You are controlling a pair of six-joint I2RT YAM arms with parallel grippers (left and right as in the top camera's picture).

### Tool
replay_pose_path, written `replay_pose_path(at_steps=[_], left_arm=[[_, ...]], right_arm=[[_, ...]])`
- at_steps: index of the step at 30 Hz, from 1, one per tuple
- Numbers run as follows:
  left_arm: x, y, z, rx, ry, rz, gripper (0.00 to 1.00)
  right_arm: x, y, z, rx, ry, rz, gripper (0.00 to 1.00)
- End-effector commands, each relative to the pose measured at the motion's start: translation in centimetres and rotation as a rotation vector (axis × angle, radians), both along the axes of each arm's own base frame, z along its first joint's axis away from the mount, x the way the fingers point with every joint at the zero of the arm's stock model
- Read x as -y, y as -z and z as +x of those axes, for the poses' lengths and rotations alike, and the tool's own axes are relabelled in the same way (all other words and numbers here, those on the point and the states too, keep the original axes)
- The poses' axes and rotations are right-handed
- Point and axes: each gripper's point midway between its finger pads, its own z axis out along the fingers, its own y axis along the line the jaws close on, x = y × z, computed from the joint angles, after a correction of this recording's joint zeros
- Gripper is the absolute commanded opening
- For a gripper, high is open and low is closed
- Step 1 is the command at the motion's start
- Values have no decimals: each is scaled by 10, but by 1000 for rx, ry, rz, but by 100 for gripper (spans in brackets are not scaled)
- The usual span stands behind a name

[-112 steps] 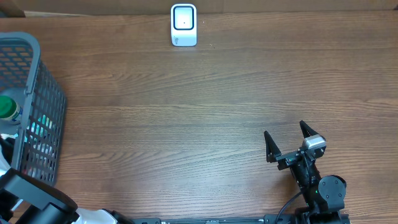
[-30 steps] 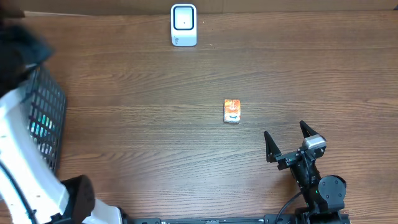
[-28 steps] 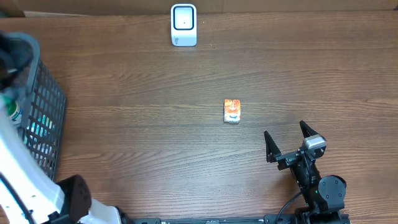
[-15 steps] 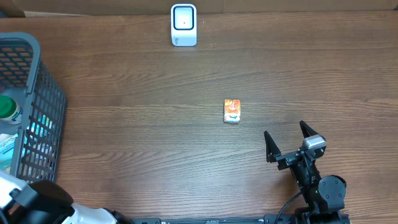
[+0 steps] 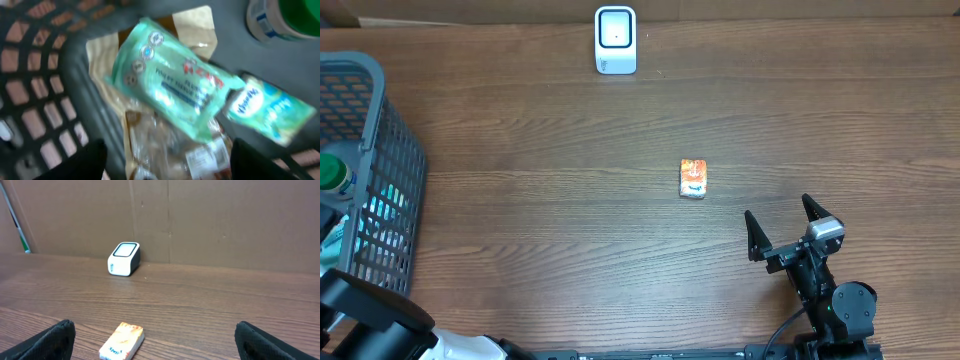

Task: Scan the item barcode
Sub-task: 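Reach the left gripper into the basket and grasp the green toilet tissue pack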

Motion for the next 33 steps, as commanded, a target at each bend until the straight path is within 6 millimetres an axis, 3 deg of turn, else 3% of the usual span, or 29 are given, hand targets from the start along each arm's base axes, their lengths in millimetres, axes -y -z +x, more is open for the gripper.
replay_pose_path(at_steps=[1, 14, 18, 21, 24, 30, 33], left_arm=[[-4, 20, -3, -55, 98, 24, 70], [-9, 93, 1, -122, 185, -35, 75], [-9, 105, 1, -135, 185, -56, 73], [-9, 106, 0, -136, 185, -58, 59], [-9, 105, 1, -137, 185, -60, 35], [-8, 94, -1, -149, 185, -79, 9], [-10, 78, 1, -149, 173, -84, 4]], right_arm=[[-1, 2, 0, 3, -4, 3, 100], [-1, 2, 0, 4, -4, 3, 100], [-1, 2, 0, 4, -4, 3, 100], [-1, 2, 0, 4, -4, 3, 100], [-1, 2, 0, 4, -5, 3, 100], [-1, 2, 0, 4, -4, 3, 100], [-1, 2, 0, 4, -5, 3, 100]])
